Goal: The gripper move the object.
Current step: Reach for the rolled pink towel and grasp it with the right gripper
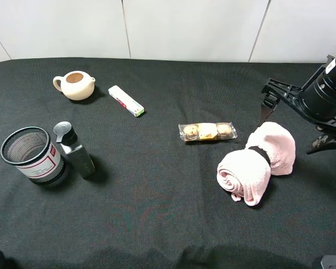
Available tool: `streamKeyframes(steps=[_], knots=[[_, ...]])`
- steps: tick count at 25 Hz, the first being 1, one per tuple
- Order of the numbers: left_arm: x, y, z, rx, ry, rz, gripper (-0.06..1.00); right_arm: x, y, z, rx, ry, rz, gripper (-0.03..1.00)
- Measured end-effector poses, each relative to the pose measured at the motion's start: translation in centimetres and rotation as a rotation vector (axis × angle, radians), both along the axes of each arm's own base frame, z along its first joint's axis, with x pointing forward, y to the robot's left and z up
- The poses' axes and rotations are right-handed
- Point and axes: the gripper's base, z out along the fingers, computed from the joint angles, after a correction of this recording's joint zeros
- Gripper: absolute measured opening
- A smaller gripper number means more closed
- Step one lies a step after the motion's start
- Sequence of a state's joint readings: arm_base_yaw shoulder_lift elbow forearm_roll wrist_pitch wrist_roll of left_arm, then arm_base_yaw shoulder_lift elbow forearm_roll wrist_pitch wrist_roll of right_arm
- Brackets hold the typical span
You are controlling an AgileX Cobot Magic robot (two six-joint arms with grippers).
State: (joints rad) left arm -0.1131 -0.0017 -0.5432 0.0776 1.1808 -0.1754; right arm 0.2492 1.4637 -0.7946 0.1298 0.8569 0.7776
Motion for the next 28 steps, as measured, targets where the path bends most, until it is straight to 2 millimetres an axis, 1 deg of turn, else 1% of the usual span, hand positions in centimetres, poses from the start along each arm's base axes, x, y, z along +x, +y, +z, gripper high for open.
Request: streamKeyframes(steps=[18,24,28], knots=[[0.0,0.0,0.0,0.000,0.000,0.000,0.83,0.1,0.0,-0.1,-0.001,-0.010,0.021,0.69],[0.0,0.0,0.0,0.000,0.000,0.000,0.83,0.4,0.2,-1.3,0.000,0.040,0.011,0.69],[0.0,0.0,0.0,0.000,0.000,0.000,0.83,0.4,0.2,-1.4,0.003,0.047,0.011,0.69]])
